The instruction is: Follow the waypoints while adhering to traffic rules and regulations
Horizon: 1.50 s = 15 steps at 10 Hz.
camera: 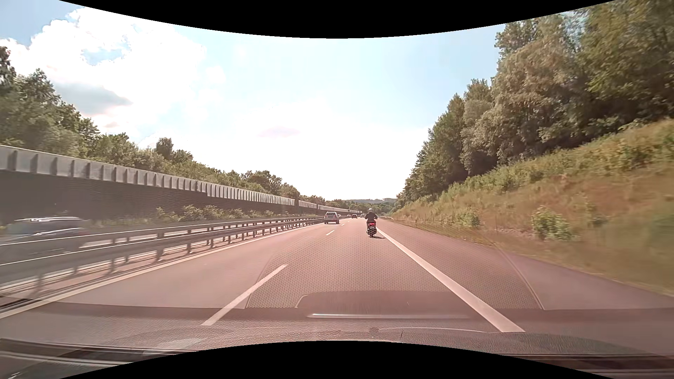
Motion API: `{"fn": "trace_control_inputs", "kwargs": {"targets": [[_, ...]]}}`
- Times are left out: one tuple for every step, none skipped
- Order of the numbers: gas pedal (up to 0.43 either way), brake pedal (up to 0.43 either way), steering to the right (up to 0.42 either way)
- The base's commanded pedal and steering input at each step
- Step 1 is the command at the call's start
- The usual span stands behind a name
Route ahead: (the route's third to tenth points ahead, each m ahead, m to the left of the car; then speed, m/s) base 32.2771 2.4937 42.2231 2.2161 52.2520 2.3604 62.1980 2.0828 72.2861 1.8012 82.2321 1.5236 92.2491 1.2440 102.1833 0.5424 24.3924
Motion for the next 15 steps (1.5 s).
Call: {"fn": "trace_control_inputs", "kwargs": {"targets": [[0.248,0.012,0.005],[0.26,0.012,0.004],[0.26,0.012,0.004],[0.26,0.012,0.004],[0.26,0.012,0.004],[0.26,0.012,0.003],[0.26,0.012,0.002],[0.26,0.012,0.002],[0.26,0.012,0.002],[0.26,0.012,0.002],[0.26,0.012,0.002],[0.26,0.012,0.002],[0.26,0.012,0.003],[0.26,0.012,0.004],[0.26,0.012,0.005]]}}
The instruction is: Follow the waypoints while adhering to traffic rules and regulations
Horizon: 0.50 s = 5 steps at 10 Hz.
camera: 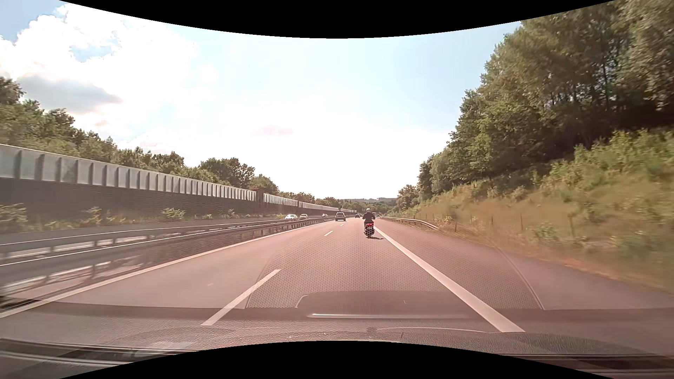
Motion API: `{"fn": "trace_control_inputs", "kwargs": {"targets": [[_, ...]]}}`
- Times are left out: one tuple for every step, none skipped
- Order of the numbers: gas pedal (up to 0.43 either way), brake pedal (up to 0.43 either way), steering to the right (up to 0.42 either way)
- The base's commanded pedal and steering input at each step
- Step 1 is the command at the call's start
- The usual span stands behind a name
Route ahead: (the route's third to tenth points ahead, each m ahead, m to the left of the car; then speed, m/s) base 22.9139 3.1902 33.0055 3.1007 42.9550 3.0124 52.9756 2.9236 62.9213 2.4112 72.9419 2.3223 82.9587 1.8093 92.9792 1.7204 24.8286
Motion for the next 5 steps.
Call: {"fn": "trace_control_inputs", "kwargs": {"targets": [[0.26,0.012,0.005],[0.26,0.012,0.005],[0.248,0.012,0.005],[0.248,0.012,0.005],[0.248,0.012,0.005]]}}
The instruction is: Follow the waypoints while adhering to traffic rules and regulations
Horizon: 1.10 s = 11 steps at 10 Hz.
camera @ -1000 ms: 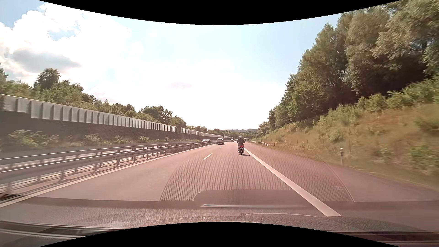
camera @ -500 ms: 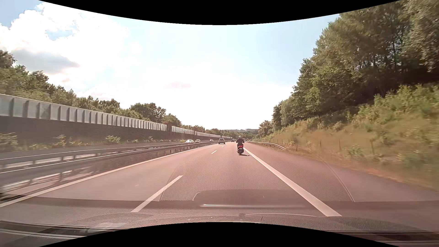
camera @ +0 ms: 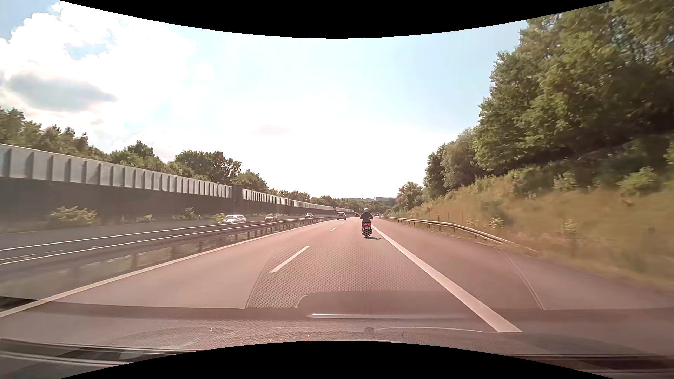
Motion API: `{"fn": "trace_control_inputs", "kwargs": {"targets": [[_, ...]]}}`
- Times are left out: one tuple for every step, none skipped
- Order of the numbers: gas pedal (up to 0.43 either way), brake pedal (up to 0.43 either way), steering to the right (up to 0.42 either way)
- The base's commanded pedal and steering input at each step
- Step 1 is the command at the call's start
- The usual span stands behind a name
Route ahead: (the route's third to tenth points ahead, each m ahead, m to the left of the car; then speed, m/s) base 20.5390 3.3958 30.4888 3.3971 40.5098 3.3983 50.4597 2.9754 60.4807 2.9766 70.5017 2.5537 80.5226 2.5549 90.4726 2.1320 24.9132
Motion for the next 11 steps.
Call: {"fn": "trace_control_inputs", "kwargs": {"targets": [[0.24,0.012,0.004],[0.24,0.012,0.004],[0.228,0.012,0.004],[0.22,0.012,0.004],[0.22,0.012,0.004],[0.209,0.012,0.004],[0.209,0.012,0.004],[0.209,0.012,0.001],[0.209,0.012,0.0],[0.209,0.012,0.0],[0.209,0.012,0.0]]}}
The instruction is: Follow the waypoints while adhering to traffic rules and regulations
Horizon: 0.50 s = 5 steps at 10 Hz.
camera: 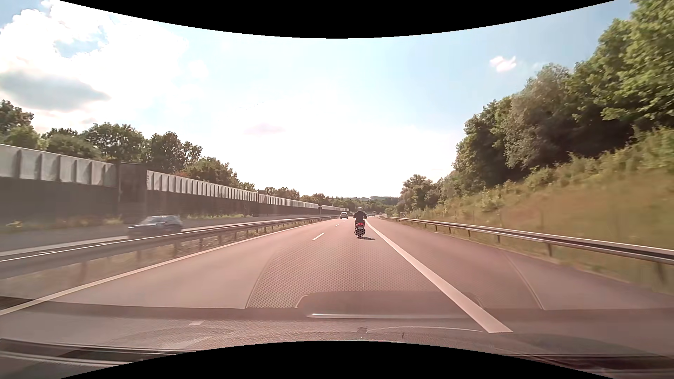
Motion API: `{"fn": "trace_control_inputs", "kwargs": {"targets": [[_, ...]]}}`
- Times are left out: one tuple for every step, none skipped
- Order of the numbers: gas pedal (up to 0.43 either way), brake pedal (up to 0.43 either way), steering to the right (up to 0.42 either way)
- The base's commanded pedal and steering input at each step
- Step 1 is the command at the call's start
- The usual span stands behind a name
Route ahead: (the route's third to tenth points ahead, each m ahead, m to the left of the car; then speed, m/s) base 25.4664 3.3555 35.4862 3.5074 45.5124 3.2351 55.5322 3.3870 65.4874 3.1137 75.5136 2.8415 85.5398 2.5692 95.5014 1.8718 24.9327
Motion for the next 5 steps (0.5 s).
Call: {"fn": "trace_control_inputs", "kwargs": {"targets": [[0.209,0.012,0.0],[0.209,0.012,0.0],[0.209,0.012,0.0],[0.209,0.012,0.0],[0.209,0.012,0.001]]}}
